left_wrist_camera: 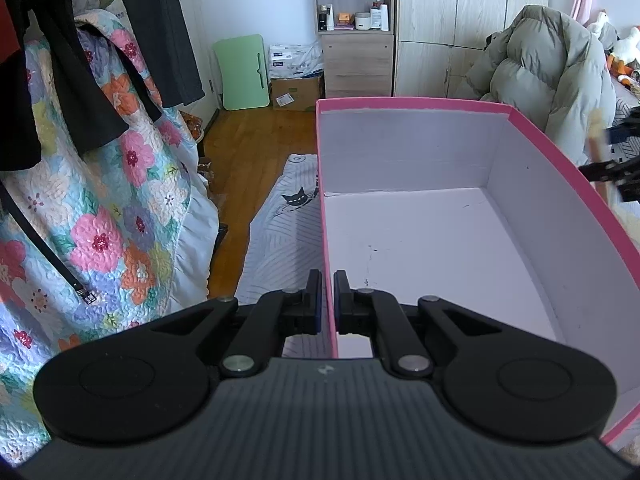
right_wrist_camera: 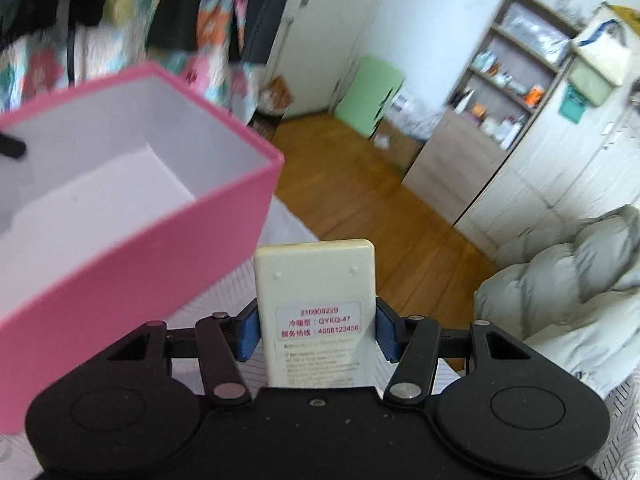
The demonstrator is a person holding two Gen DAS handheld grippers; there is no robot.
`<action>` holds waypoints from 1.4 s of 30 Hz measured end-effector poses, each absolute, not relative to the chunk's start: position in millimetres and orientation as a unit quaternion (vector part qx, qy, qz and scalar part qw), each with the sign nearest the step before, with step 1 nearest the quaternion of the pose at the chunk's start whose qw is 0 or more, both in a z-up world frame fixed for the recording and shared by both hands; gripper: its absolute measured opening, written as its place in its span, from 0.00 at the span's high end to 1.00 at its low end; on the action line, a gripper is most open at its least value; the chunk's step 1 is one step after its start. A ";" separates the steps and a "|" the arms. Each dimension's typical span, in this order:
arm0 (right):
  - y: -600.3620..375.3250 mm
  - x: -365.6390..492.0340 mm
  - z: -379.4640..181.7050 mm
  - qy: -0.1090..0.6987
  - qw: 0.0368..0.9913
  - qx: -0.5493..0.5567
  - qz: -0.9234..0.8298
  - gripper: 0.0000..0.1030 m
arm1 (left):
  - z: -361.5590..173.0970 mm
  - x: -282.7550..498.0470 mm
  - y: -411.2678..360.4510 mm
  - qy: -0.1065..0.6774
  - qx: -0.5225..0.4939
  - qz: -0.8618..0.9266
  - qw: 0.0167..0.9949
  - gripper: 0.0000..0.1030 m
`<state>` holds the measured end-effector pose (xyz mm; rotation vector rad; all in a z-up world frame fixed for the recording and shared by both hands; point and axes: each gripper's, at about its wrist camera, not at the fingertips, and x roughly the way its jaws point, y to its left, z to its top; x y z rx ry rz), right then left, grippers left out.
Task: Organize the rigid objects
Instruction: 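Carry the cream remote into the pink box and release it with the right gripper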
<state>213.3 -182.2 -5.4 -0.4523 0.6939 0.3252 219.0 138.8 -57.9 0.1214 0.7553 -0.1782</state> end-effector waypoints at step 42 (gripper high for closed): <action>-42.2 269.8 -26.0 0.354 0.906 0.042 0.226 0.41 | -57.4 216.0 125.2 0.354 0.071 -0.106 0.927 0.96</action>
